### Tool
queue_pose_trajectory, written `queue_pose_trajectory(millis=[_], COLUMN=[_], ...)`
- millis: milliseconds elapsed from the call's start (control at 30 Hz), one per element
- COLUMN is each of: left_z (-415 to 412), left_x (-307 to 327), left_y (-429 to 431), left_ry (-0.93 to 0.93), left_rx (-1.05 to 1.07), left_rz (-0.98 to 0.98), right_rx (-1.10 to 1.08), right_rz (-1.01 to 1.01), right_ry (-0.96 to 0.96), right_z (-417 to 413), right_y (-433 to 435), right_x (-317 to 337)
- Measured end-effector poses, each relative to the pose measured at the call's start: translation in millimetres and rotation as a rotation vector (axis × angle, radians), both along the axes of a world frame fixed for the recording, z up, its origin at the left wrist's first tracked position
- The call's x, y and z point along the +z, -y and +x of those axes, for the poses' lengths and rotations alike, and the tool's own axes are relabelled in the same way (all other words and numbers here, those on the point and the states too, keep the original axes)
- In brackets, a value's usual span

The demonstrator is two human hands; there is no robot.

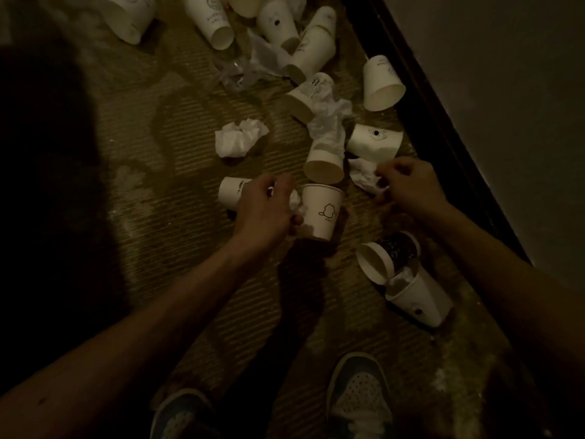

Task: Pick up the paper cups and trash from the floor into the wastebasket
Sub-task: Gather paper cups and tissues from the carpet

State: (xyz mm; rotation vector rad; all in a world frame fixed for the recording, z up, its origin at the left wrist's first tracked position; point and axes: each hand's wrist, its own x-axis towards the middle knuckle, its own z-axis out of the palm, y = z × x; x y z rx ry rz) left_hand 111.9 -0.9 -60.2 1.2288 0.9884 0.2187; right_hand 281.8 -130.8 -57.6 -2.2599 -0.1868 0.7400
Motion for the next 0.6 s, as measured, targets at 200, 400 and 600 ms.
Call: queue_pose_trajectory(millis=[200, 400, 600], left_z=[16, 26, 29], left_x=[3, 1, 1], left_y=[-7, -3, -2], left_ry=[0.062, -0.02, -0.013], left_rx=[-0.097, -0.199, -0.119], left_rz=[-0.002, -0.016, 0.024], right_rx=[0.34, 0.302, 0.246], right_rz=[-0.317, -0.255, 0.147], right_ry=[0.258, 0.255, 0.073], right_z=[13, 18, 4], right_y=[7, 6, 6], right_x=[-56, -65, -21])
